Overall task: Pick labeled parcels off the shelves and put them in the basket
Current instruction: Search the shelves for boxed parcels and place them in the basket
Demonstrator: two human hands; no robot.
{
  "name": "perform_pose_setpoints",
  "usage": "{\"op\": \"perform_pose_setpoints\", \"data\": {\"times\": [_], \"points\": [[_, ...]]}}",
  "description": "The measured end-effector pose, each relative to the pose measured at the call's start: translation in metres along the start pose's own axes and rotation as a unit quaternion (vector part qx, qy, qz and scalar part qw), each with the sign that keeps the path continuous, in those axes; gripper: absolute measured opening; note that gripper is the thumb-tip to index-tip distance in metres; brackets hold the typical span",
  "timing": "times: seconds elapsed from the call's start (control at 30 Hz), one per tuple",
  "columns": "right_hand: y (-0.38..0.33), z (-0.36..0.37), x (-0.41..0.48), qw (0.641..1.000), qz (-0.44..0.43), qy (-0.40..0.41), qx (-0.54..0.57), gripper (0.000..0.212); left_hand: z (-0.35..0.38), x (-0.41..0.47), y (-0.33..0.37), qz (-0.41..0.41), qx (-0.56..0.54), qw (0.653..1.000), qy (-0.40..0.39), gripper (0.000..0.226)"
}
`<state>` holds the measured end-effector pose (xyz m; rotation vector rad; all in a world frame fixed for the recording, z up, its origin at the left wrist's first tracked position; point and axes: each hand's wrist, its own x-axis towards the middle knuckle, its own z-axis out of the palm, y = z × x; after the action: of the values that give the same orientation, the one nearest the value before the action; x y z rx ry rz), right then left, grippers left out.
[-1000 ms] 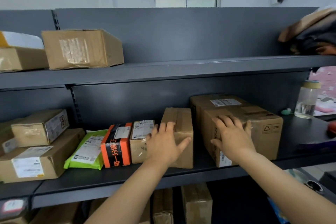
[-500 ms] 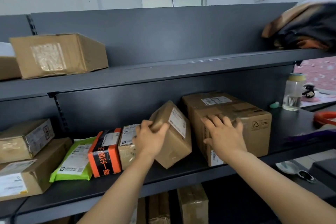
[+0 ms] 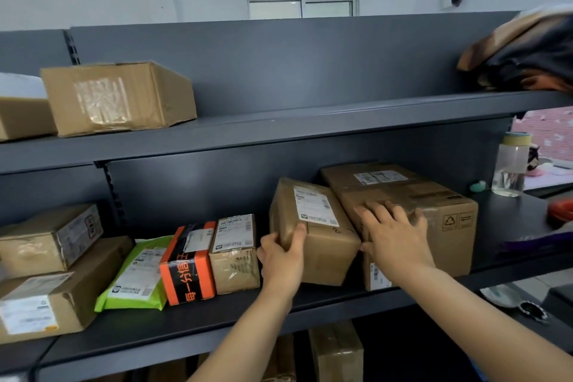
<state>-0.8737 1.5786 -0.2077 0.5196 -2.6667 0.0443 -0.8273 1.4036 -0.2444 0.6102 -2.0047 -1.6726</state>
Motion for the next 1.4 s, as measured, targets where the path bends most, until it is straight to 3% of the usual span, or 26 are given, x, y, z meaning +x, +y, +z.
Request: {"op": "perform_pose_setpoints", "data": {"times": [0.17,0.37,0.53,0.63,0.7,0.87,1.0,1.27,1.4], "points": [[0.000,0.001,0.000,1.000,-0.004,0.000,-0.007,0.068,-0.004,0.006,-0.016,-0.009,0.096,0.995,-0.035,0.055],[-0.001,0.003,0.000,1.000,0.001,0.006,-0.007,0.067,-0.009,0.008,-0.015,0.041,0.190,0.980,-0.047,0.054],[-0.016,0.000,0.001,1.000,0.011,0.016,0.012,0.068,-0.030,-0.003,-0.004,0.208,0.266,0.941,0.037,0.037],[-0.046,0.000,-0.001,0.995,-0.059,0.076,0.035,0.065,-0.055,-0.005,0.002,0.326,0.299,0.890,0.113,0.029],[-0.070,0.000,-0.002,0.984,-0.112,0.111,0.077,0.061,-0.077,0.000,-0.001,0.356,0.335,0.860,0.149,0.027],[-0.122,0.000,0.000,0.956,-0.220,0.069,0.183,0.058,-0.142,0.015,-0.023,0.278,0.466,0.818,0.190,0.037],[-0.153,0.011,0.003,0.952,-0.250,0.028,0.177,0.057,-0.184,0.018,-0.042,0.186,0.521,0.819,0.154,0.048],[-0.208,0.032,0.017,0.958,-0.249,-0.030,0.140,0.073,-0.222,0.040,-0.051,0.232,0.494,0.838,0.018,0.061],[-0.223,0.034,0.019,0.970,-0.219,-0.047,0.093,0.066,-0.226,0.055,-0.048,0.226,0.491,0.838,-0.076,0.066]]}}
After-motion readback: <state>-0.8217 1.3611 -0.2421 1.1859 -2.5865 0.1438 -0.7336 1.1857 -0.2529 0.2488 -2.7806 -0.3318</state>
